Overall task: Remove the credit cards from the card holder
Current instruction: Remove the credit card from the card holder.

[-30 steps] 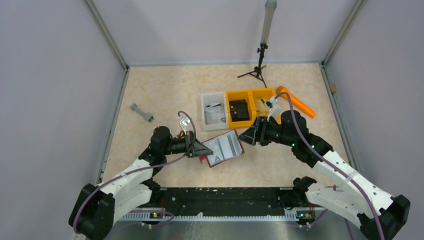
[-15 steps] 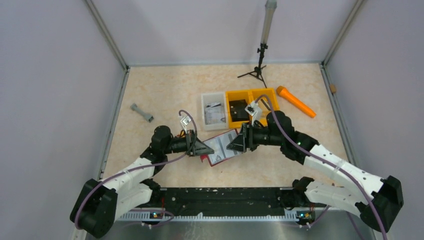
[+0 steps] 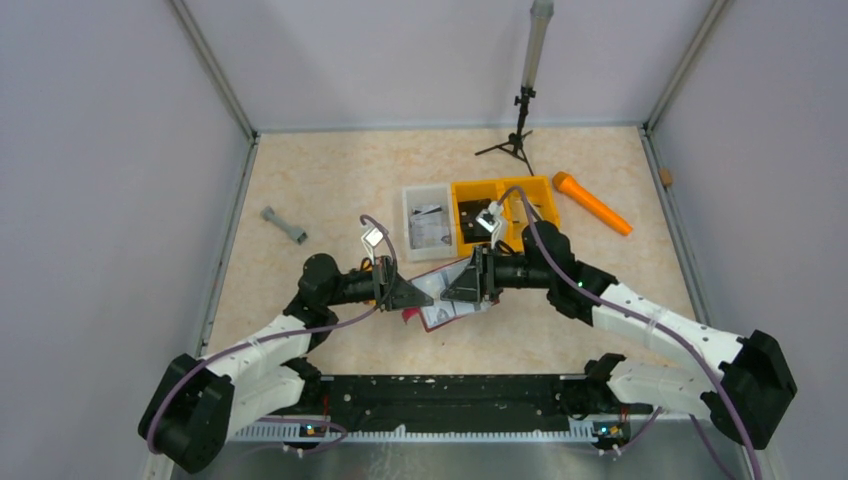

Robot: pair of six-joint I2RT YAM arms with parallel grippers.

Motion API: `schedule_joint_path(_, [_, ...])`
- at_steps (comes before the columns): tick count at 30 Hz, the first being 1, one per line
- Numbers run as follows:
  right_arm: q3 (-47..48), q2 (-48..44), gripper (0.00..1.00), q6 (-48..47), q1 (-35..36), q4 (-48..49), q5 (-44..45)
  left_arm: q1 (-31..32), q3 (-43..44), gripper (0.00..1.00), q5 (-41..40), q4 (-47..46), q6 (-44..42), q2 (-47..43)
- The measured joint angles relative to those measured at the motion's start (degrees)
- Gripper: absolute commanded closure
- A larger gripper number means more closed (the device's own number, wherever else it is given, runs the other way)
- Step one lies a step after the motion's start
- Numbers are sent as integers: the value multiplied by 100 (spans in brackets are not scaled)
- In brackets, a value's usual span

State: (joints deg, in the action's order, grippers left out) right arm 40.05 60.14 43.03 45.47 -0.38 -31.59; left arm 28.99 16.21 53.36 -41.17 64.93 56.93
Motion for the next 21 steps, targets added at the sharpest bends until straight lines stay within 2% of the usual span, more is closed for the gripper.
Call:
schedule_joint_path(5, [-85, 4, 66, 234, 11, 437, -238, 92, 0, 94, 63, -420, 201, 46])
schedule_joint_path(9, [-177, 4, 83, 393, 11, 651, -348, 138, 0, 94, 129, -575, 282, 57])
schedule_joint_path(16, [-457, -101, 86, 728, -31, 1025, -404, 170, 0, 91, 227, -643, 295, 42])
schedule_joint_path(21, [-713, -420, 99, 968, -177, 1333, -535, 192, 0, 85, 216, -691, 295, -68])
